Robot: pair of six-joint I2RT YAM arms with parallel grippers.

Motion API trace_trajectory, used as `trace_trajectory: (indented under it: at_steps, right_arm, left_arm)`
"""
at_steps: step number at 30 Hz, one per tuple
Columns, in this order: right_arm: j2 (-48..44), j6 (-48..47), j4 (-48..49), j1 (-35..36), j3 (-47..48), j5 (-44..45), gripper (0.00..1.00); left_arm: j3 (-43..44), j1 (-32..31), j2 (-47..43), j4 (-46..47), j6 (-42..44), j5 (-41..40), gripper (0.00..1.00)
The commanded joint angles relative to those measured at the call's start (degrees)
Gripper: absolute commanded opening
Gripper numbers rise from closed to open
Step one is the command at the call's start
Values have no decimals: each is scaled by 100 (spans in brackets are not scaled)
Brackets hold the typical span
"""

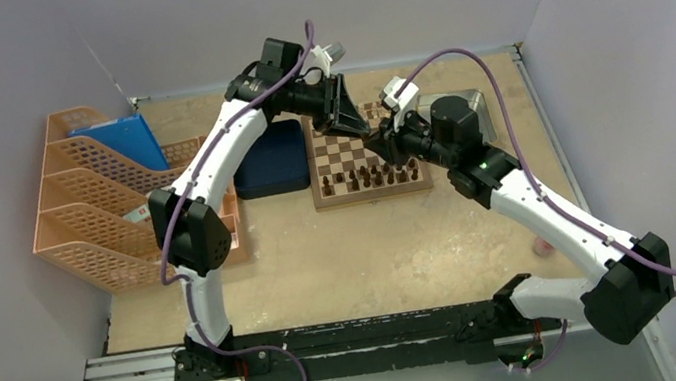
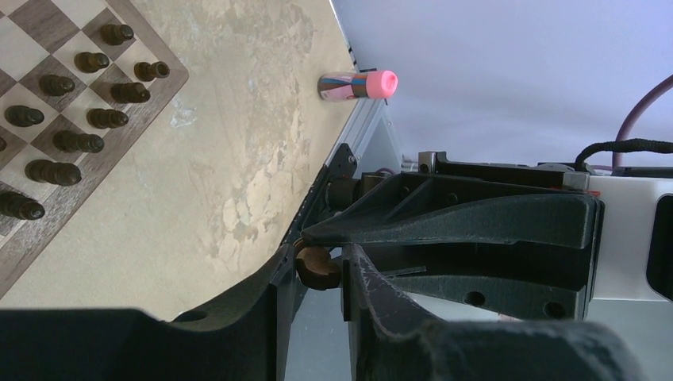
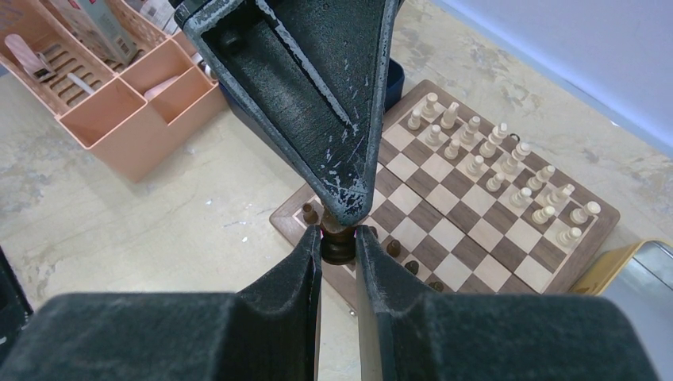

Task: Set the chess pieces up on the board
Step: Place the chess piece on the chessboard.

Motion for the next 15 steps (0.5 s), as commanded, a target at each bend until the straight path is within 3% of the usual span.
trace_trajectory:
  at_steps: [1, 9, 12, 15]
  right_arm:
    - [47, -47, 284, 30, 341, 135, 9]
    - [87, -59, 230, 27, 407, 308, 8]
    - [77, -24, 295, 26, 429, 309, 8]
    - [156, 103, 276, 26, 425, 330, 11]
  left_arm:
    - [281, -23, -30, 68, 16, 373, 22]
    - [510, -23, 47, 11, 21, 469, 24]
    - [386, -23, -51, 145, -44, 350, 11]
    - [370, -28, -78, 126, 45, 176, 6]
